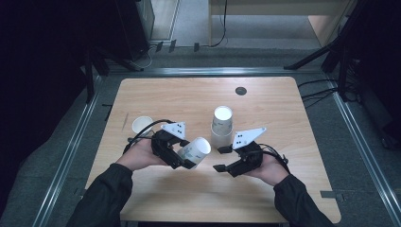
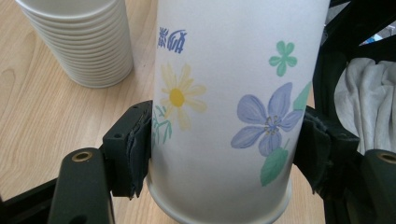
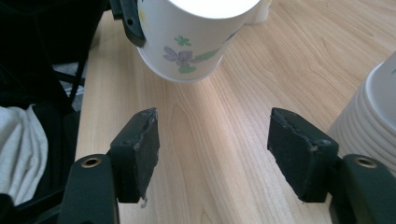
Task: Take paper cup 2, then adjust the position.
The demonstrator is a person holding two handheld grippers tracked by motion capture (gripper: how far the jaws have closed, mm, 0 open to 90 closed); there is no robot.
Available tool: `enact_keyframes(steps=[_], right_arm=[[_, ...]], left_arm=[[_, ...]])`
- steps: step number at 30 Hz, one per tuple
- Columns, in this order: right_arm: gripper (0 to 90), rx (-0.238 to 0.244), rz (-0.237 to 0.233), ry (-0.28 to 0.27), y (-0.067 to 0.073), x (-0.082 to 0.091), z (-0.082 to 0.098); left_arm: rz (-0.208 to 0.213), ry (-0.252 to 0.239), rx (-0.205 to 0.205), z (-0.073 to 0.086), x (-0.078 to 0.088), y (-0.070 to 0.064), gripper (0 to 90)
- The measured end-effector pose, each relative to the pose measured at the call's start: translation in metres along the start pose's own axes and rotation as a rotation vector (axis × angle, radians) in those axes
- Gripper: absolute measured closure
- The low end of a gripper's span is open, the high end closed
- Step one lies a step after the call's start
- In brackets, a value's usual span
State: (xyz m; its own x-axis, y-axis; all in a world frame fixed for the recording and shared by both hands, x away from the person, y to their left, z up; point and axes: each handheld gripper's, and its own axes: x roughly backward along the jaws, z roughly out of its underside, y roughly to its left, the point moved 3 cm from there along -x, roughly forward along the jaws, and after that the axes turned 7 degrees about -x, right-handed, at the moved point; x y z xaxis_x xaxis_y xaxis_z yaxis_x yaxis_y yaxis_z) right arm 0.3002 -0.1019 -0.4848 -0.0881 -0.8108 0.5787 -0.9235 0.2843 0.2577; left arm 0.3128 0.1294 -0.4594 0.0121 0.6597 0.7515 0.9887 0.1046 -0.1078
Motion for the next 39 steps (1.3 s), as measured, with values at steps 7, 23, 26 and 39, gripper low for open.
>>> enact_keyframes(steps=[7,23,26,39], right_arm=[[19.7,-0.018,0.067,0.031,0.005,-0.004,-0.004],[47.1,0.048,0.039,-0.029,0.003,0.008,0.002],[47.0,0.018,0.018,-0.059,0.004,0.006,-0.001],[34.2,0.029,-0.015,-0.082,0.003,-0.002,-0.005]], left_arm=[[0.013,0.028,-0.005,-0.004,0.003,0.002,27.7],[0.037,0.181,-0.045,-0.015,0.003,0.009,27.7],[0.031,0.22,-0.051,-0.013,-0.002,0.008,27.7],[0.034,0.34,-0.1,-0.014,-0.018,0.001,27.7]])
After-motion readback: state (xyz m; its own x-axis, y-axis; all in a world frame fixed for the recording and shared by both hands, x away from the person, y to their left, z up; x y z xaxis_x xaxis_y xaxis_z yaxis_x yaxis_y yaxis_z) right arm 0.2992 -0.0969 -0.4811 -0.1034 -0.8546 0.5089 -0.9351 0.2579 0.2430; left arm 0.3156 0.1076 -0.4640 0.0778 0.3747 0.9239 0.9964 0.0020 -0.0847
